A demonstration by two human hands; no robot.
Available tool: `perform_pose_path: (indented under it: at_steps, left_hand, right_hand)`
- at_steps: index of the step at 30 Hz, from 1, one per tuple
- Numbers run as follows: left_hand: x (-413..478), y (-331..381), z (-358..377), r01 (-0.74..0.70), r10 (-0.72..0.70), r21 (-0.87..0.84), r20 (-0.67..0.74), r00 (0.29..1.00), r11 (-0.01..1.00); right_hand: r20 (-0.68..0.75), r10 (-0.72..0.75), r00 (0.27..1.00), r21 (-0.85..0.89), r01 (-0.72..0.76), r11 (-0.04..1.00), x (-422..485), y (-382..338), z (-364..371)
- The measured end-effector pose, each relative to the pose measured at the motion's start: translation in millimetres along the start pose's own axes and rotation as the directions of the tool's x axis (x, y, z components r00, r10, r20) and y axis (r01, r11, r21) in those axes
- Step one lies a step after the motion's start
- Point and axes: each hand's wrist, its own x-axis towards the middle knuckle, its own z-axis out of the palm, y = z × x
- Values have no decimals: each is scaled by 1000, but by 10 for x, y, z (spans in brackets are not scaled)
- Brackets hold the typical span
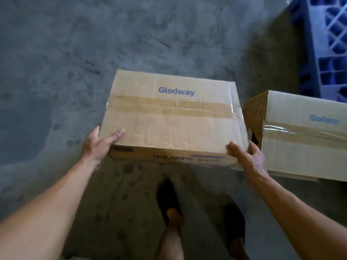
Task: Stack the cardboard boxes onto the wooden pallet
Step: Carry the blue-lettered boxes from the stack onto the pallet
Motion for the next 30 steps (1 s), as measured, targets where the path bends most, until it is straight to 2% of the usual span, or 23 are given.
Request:
perform_pose_path:
  at_steps: [4,7,10,15,19,25,30]
  left_hand:
    - [-570,316,-145,22,-28,-221,-23,999,975]
    - [-1155,439,-275,92,-107,-392,-15,994,915]
    - [-1829,579,-404,55,-106,-492,-75,992,869]
    - [-3182,722,-579,-101,-87,-627,-262,961,773]
    - [-4204,723,-689,-236,-67,-693,-380,922,681]
    - [-5614,537,-937,-418,-89,-698,-565,820,581]
    - [-6748,91,-1036,-532,-69,-650,-666,743,542]
  right_hand:
    - [6,-57,998,95,56,994,-160,-514,-346]
    - [90,-139,986,104,129,986,-416,-845,-661]
    - [206,-263,943,153,234,960,-741,-1170,-1007]
    - [359,-482,799,278,401,873,-1366,-1632,-1580]
    - [444,-615,651,325,523,788,-1924,-1856,-1977]
    - [509,-732,453,384,641,665,-2861,-1887,-2279]
    - [552,-780,294,466,667,581,-3594,-1502,-2487]
